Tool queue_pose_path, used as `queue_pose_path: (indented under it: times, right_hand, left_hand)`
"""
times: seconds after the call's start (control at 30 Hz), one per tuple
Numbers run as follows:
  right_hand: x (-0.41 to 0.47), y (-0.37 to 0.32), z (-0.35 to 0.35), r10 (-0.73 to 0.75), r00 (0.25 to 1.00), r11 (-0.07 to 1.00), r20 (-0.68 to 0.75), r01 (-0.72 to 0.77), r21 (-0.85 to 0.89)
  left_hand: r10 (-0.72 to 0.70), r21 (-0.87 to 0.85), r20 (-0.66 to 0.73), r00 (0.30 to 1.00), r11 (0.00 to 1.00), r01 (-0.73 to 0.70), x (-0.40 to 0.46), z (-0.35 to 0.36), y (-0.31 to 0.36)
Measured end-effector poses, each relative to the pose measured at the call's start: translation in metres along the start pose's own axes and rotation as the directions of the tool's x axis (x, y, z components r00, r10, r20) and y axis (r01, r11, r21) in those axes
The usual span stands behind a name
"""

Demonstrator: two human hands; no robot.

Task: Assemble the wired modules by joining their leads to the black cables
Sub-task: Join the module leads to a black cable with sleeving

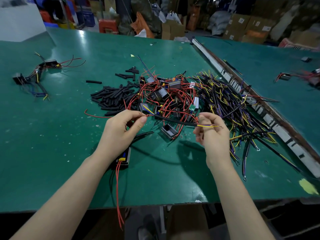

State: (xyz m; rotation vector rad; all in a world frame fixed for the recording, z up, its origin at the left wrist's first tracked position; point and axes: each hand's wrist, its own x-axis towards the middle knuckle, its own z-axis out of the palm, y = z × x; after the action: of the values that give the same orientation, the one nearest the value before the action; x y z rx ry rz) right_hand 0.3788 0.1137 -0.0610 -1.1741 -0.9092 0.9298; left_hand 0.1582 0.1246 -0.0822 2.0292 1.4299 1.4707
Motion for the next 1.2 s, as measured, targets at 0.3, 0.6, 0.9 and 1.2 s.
queue_pose_path:
  times: [0.3, 0.6, 0.9, 1.2]
  right_hand:
    - [0.009, 0.000, -0.011, 0.159, 0.964, 0.985, -0.215, -0.138, 0.107]
    - [0.002, 0.012, -0.005, -0.517, 0.847, 0.734, -0.124, 0.364, -0.574]
    - [-0.018, 0.007, 0.042, -0.740, 0.512, 0.230, 0.436, 0.802, -0.551]
    - [-0.015, 0.020, 0.052, -0.566, 0.612, 0.349, 0.552, 0.785, -0.512]
  left_hand:
    - [0.060, 0.062, -0.031, 0.998, 0.996, -0.058, 0.000, -0.001, 0.002]
    - [0.057, 0.064, -0.016, 0.998, 0.996, -0.056, 0.000, -0.001, 0.003]
    - [0.120, 0.066, 0.017, 0.993, 0.990, -0.121, 0.001, -0.001, 0.002]
    - [0.102, 0.017, 0.072, 0.992, 0.995, -0.103, 0.001, -0.003, 0.002]
